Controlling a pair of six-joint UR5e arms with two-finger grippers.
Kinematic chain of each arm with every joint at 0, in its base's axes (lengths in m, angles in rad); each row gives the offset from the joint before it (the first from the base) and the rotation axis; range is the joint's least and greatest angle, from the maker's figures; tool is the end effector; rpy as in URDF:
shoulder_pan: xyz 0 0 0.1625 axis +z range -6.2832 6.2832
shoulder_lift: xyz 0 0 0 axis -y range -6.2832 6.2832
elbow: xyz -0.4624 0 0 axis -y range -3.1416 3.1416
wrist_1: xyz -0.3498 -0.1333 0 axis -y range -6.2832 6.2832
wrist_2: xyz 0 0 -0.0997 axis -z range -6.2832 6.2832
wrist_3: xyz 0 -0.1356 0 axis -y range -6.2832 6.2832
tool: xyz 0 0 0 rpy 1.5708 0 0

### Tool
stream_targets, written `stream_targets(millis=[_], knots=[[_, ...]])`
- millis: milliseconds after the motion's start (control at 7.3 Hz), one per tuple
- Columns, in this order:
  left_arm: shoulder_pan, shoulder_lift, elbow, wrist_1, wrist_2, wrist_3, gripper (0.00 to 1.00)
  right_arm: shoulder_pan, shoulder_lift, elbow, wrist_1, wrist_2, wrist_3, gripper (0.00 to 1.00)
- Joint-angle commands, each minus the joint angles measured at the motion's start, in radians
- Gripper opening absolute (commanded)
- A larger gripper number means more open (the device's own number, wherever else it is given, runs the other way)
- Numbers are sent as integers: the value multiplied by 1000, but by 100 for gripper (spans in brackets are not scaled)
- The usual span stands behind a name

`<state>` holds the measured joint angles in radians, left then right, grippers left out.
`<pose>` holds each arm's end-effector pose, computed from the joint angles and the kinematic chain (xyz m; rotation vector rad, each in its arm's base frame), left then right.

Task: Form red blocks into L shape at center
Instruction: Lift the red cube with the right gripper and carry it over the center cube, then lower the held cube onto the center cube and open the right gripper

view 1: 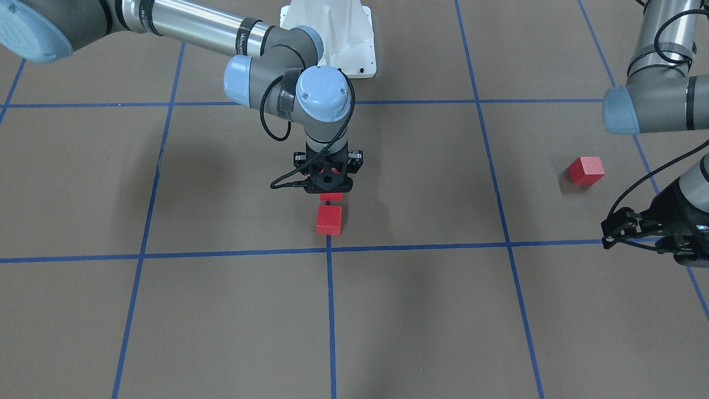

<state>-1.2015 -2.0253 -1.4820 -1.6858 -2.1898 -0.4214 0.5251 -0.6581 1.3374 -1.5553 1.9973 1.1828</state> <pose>0.1906 -0.6437 0.5047 0.1954 0.7388 0.0992 -0.6480 -0.4646 0.2566 -0.0656 -0.7936 -0.0184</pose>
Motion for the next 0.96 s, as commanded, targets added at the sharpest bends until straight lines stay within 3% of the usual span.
stream_targets(millis=[0, 822], knots=[[0, -3, 0, 0, 1, 0, 100, 3, 0, -21, 30, 0, 0, 0], [0, -6, 2, 0, 1, 1, 100, 3, -2, -38, 67, -21, 0, 0]])
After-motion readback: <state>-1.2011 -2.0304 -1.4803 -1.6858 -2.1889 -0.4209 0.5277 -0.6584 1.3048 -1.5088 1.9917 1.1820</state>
